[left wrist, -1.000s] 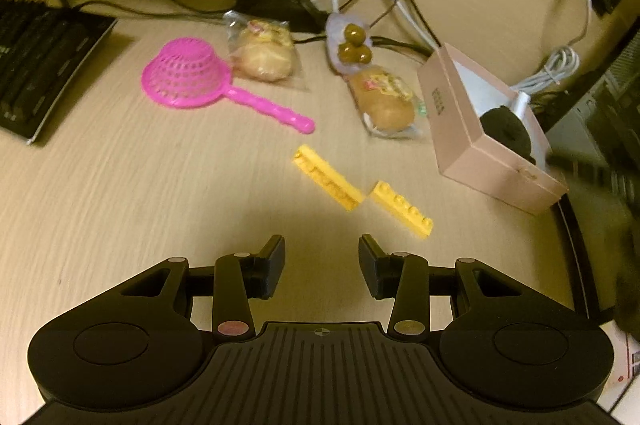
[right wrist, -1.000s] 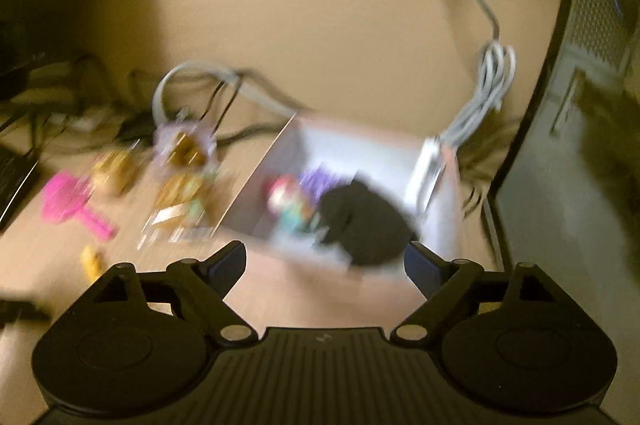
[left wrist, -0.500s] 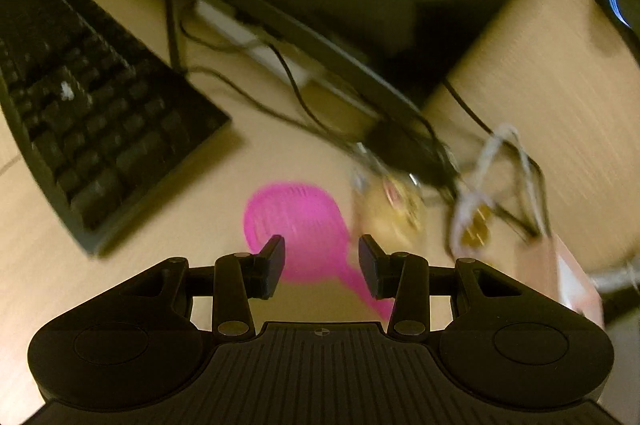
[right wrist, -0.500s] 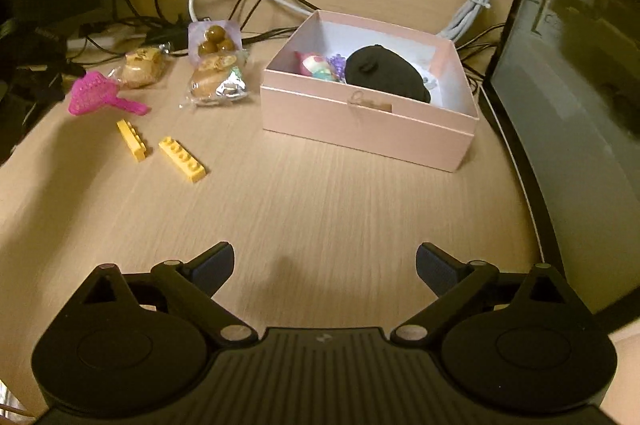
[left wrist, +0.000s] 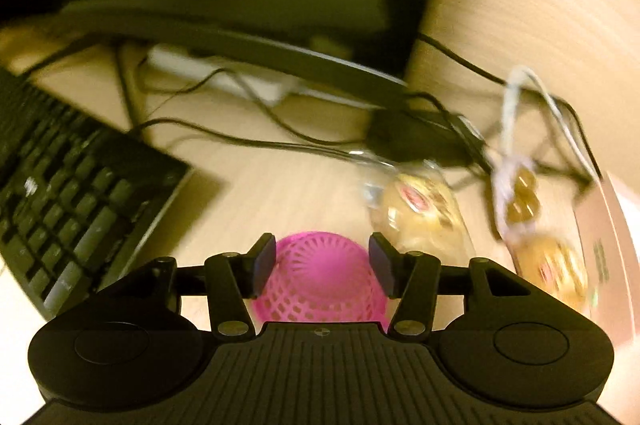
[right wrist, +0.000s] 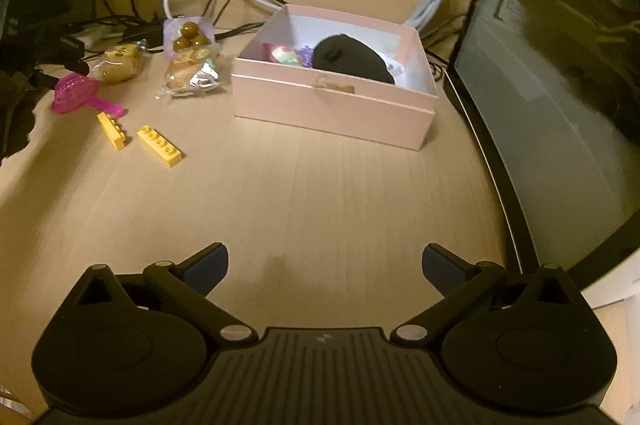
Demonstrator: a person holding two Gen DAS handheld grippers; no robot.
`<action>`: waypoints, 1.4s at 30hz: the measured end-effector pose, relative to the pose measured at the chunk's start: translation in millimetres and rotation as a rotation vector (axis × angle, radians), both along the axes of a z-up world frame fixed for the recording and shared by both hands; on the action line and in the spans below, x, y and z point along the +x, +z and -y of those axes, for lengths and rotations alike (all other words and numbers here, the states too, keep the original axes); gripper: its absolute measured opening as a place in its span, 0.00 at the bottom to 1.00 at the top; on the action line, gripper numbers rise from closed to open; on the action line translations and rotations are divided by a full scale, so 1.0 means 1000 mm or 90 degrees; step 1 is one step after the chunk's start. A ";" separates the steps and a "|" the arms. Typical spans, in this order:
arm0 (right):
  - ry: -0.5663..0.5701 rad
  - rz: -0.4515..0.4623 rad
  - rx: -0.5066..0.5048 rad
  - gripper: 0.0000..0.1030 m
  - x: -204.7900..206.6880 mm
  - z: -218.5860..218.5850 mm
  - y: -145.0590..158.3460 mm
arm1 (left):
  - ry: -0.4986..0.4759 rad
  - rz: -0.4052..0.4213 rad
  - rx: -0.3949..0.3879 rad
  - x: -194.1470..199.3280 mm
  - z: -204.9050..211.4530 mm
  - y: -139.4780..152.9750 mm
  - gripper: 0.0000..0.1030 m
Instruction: Organize objects
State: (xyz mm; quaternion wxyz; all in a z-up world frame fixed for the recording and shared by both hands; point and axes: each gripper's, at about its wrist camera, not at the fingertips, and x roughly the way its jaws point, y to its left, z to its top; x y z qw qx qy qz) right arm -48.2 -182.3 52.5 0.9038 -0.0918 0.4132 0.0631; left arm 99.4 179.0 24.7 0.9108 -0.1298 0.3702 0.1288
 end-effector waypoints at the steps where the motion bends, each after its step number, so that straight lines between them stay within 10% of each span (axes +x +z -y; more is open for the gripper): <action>1: -0.002 -0.002 0.002 1.00 0.001 0.001 -0.001 | -0.014 0.002 0.001 -0.004 0.004 0.000 0.55; 11: 0.051 0.010 0.010 1.00 0.002 -0.017 -0.004 | -0.248 0.021 -0.029 -0.046 0.032 -0.001 0.55; 16: 0.063 0.007 0.032 1.00 0.002 -0.022 -0.010 | -0.417 0.017 0.079 -0.069 0.047 0.004 0.55; 20: 0.076 -0.010 0.055 1.00 0.004 -0.025 -0.020 | -0.357 0.017 0.106 -0.075 0.037 0.019 0.52; 27: 0.101 -0.024 0.067 1.00 0.005 -0.032 -0.042 | -0.113 -0.033 -0.103 -0.125 0.013 0.028 0.52; 42: 0.135 -0.024 0.075 1.00 0.023 -0.033 -0.050 | -0.128 -0.085 -0.093 -0.148 0.072 0.000 0.33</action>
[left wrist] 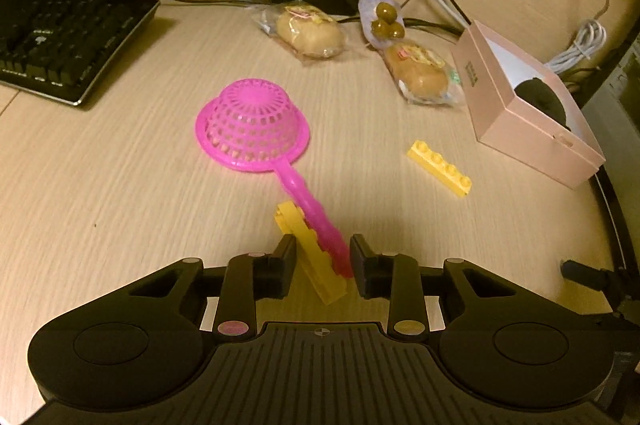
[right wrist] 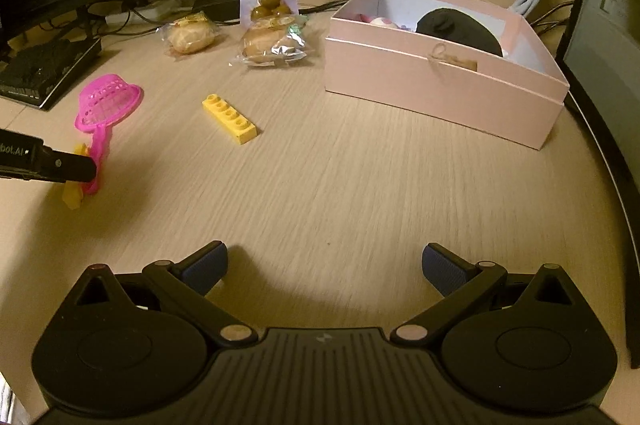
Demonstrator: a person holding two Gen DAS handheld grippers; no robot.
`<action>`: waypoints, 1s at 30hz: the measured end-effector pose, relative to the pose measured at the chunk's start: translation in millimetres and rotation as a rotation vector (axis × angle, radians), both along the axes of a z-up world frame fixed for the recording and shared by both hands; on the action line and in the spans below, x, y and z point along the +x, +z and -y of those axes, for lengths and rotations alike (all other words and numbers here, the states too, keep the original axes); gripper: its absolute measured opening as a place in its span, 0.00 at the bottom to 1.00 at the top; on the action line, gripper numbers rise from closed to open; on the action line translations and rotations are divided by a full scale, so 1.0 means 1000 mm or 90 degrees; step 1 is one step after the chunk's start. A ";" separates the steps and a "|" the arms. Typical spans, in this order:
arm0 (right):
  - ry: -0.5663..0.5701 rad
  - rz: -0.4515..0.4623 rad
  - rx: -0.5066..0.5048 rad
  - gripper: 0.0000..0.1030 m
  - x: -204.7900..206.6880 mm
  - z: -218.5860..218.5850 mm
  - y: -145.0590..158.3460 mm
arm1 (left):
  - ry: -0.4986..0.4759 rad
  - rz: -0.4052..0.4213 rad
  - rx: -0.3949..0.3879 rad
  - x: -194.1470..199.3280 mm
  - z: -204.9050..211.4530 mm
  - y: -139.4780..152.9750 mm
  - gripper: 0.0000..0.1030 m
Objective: Organize objects
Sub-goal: 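Grasp the yellow toy brick with the left tool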
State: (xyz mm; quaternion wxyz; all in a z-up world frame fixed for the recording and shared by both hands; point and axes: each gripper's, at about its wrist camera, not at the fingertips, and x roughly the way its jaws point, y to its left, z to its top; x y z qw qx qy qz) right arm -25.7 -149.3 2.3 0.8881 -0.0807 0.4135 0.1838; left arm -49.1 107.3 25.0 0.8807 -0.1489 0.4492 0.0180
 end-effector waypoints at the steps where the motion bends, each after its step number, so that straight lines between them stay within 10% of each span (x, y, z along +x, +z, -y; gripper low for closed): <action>1: 0.001 0.004 0.001 1.00 -0.001 0.001 -0.001 | 0.001 -0.001 0.000 0.001 0.000 0.000 0.33; 30: -0.018 0.047 0.017 1.00 -0.016 0.004 -0.004 | -0.023 0.027 0.093 -0.003 0.007 0.000 0.34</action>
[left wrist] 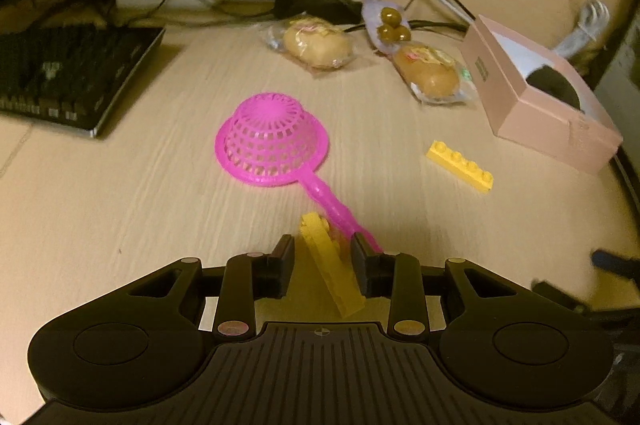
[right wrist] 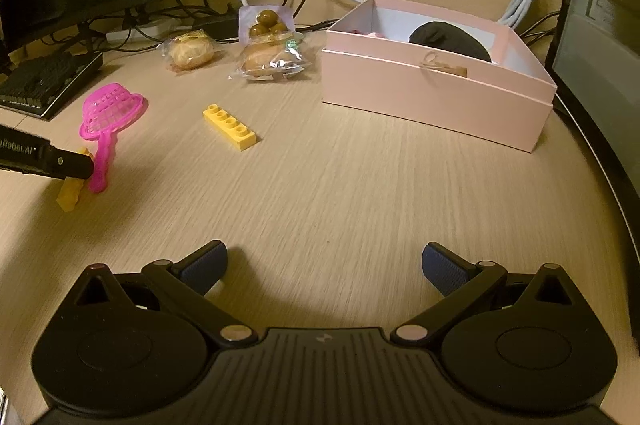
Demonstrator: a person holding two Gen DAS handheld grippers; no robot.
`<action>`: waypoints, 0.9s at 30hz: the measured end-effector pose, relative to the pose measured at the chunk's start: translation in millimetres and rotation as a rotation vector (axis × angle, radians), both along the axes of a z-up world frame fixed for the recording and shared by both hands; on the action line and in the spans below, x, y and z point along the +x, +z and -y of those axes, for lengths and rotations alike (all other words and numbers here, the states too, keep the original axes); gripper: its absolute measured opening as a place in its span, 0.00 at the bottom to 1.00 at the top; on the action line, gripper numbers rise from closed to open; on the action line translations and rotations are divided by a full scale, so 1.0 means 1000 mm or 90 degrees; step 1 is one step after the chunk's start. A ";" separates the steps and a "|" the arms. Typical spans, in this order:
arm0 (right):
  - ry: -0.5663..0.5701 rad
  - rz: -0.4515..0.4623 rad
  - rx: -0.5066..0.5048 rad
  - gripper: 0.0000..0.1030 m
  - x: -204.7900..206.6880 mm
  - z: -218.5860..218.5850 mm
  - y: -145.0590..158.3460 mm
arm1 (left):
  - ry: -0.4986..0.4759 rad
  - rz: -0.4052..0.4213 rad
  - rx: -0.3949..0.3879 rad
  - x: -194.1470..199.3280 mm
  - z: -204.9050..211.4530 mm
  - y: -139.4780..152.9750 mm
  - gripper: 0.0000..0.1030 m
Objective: Organize objects
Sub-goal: 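Grasp the yellow toy brick with the left tool, then carry the yellow brick with the left tool while the right tool grasps the pink strainer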
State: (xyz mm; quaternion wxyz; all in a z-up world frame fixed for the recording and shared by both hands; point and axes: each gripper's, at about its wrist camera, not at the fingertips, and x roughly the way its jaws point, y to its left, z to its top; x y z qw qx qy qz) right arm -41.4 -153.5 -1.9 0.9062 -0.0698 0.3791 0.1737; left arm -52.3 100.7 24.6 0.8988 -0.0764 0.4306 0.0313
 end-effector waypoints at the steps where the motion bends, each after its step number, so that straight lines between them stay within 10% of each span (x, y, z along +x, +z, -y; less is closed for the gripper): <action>1: -0.003 0.000 0.000 1.00 0.000 0.000 0.000 | -0.007 0.006 0.010 0.000 0.002 0.000 0.34; 9: -0.012 -0.026 -0.007 1.00 0.005 -0.003 0.004 | 0.009 0.007 -0.066 0.008 -0.006 -0.004 0.19; 27: 0.028 -0.082 -0.024 1.00 0.016 -0.018 0.011 | 0.004 0.023 -0.043 -0.014 0.001 -0.005 0.15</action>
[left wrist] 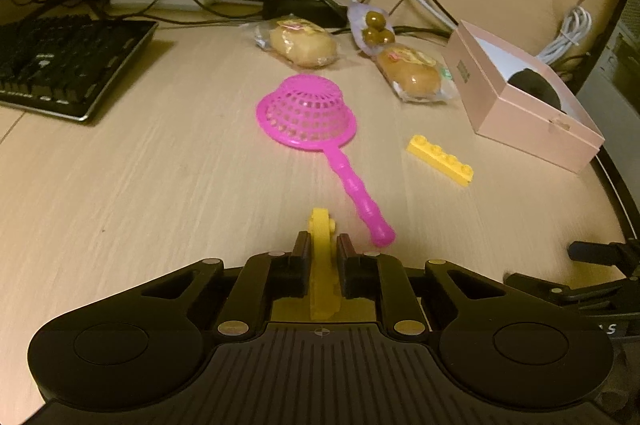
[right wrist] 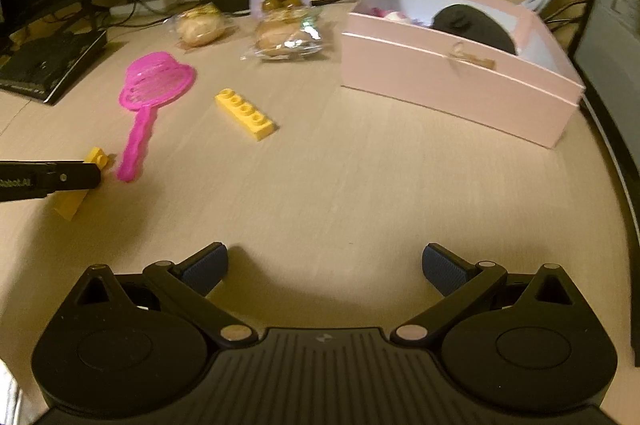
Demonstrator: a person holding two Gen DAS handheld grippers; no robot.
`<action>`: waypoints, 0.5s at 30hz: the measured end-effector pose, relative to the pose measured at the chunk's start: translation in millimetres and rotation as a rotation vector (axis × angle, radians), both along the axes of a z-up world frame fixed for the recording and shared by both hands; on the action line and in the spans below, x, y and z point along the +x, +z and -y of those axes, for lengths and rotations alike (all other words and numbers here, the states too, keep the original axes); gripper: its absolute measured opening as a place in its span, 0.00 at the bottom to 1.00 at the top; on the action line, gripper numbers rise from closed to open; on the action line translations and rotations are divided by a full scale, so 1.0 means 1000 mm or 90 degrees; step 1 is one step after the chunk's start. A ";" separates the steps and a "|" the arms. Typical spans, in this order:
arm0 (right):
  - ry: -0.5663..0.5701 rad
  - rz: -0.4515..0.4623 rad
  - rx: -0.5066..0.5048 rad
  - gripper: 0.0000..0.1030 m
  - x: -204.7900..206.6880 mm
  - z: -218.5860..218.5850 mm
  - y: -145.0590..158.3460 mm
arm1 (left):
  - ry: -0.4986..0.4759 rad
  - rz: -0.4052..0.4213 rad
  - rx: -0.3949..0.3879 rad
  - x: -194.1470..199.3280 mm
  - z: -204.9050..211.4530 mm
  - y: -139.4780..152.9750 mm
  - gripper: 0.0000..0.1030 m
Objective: Organize objects
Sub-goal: 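Carry the yellow brick with the left tool while the right tool grasps the pink strainer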
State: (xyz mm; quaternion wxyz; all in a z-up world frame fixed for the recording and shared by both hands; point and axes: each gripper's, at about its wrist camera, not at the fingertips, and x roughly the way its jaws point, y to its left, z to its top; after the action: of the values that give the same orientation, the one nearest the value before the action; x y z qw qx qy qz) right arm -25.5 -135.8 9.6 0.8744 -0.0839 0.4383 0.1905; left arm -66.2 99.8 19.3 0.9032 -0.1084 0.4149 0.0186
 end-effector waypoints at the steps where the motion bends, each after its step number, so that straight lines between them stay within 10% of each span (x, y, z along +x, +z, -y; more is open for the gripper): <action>1: 0.006 0.001 0.005 1.00 0.000 -0.003 0.003 | 0.004 0.002 0.000 -0.002 -0.001 0.000 0.15; 15: 0.117 0.068 0.019 1.00 0.010 -0.096 0.040 | 0.046 0.016 -0.063 -0.030 -0.068 0.022 0.14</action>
State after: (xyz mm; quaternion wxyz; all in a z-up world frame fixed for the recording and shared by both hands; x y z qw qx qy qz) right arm -15.3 -40.3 49.9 0.8765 -0.1208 0.3784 0.2720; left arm -96.3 167.7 40.8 0.9005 -0.1683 0.3998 0.0296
